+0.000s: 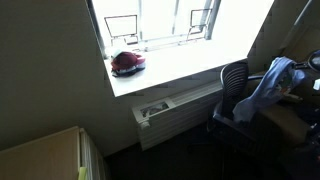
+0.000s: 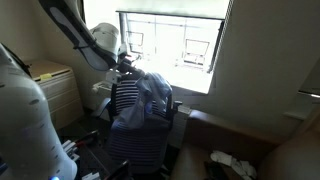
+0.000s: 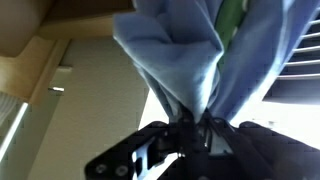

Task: Remove the bag and the shirt from the chair and put them on the couch

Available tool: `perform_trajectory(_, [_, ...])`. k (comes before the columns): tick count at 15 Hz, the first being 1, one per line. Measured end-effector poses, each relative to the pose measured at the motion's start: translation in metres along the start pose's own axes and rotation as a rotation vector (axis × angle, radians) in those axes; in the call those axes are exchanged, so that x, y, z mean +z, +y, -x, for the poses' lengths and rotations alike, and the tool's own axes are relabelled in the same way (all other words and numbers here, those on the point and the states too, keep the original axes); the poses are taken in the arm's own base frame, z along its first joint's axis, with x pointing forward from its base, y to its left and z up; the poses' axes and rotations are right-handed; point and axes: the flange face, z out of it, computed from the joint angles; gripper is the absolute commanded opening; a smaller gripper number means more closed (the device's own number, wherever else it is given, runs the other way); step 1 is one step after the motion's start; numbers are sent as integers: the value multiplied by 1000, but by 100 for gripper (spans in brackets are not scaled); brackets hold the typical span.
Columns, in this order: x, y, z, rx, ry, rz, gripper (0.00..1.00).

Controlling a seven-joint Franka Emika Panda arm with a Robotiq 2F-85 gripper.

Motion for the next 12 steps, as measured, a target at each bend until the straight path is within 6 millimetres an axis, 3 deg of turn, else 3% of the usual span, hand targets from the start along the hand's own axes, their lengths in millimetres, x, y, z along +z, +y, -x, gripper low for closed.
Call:
perform_trajectory(1, [-6,6,2,36,-16,-20,10])
perform_trajectory(2, [-10,8,5,53,-22,-27,3])
perform_trajectory(4, [-12,5,9,59,-26,-34,3])
perform_trajectory(7, [0,16,3,54,44,74,3])
perform_trajectory(9, [15,42,-7,49,133,166,3])
perform_trajectory(12, [45,113,-24,19,271,303,3])
